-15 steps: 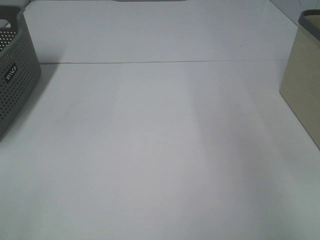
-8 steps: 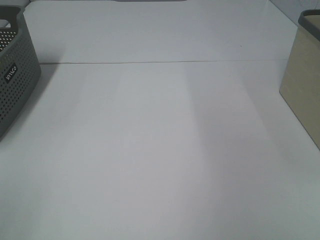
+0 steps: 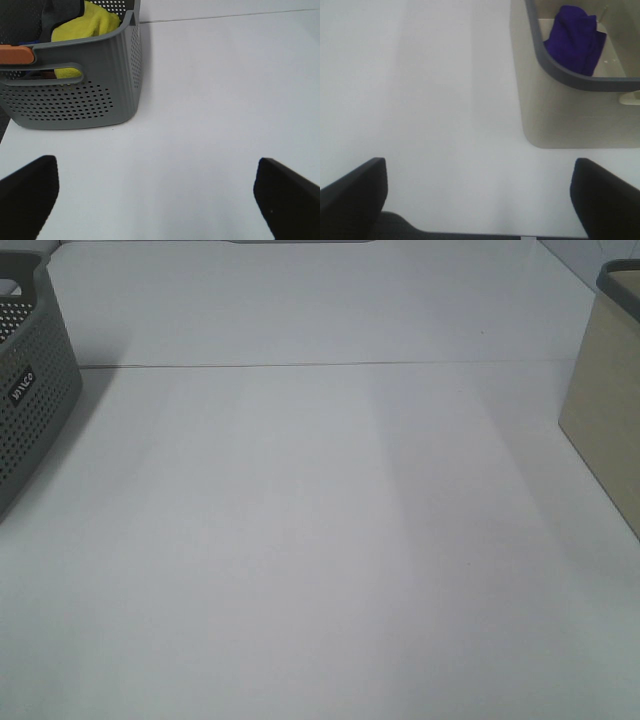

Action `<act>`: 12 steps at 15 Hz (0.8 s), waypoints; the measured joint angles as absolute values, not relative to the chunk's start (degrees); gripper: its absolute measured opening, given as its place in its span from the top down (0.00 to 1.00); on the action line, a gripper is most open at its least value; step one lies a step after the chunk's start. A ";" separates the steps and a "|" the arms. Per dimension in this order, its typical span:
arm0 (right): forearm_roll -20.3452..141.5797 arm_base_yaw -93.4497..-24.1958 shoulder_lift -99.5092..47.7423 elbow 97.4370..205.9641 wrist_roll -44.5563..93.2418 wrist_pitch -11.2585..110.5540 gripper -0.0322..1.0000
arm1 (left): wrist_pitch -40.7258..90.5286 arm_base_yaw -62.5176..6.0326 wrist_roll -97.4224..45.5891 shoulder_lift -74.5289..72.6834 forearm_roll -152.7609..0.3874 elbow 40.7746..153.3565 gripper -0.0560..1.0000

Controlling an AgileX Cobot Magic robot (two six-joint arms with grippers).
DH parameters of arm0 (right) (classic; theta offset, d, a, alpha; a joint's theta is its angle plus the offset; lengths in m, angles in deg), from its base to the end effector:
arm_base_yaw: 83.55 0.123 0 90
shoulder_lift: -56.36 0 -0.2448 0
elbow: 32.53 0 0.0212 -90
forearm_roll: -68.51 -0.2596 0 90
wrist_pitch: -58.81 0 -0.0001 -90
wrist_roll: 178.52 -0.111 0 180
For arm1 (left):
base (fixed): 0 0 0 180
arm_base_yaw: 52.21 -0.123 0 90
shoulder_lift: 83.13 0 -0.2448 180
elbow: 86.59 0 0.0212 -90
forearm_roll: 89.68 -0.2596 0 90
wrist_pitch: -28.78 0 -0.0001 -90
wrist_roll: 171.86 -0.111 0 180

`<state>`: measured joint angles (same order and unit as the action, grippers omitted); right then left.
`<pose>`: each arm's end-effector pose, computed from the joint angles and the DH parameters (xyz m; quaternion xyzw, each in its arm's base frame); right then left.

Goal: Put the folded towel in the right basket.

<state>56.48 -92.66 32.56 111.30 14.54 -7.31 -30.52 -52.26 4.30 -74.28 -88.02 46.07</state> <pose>0.0810 0.0084 0.3065 -0.0362 0.8857 0.0160 0.4625 0.0621 -0.0027 0.2749 0.0284 0.8451 0.0036 0.5338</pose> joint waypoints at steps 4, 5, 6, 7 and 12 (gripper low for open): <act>57.17 -85.27 36.68 106.89 14.89 -7.13 0.04 | -30.52 -52.26 4.30 -74.28 -88.02 46.07 0.01; 57.22 -84.70 37.94 105.74 14.89 -6.85 0.04 | -30.52 -52.26 4.30 -74.28 -88.02 46.07 0.01; 58.77 -84.70 40.92 102.48 13.74 -6.45 0.04 | -30.52 -52.26 4.30 -74.28 -88.02 46.07 0.01; 59.06 -84.70 42.93 100.65 11.97 -5.87 0.04 | -30.52 -52.26 4.30 -74.28 -88.02 46.07 0.01; 61.06 -84.70 47.51 97.84 7.90 -5.07 0.04 | -30.52 -52.26 4.30 -74.28 -88.02 46.07 0.01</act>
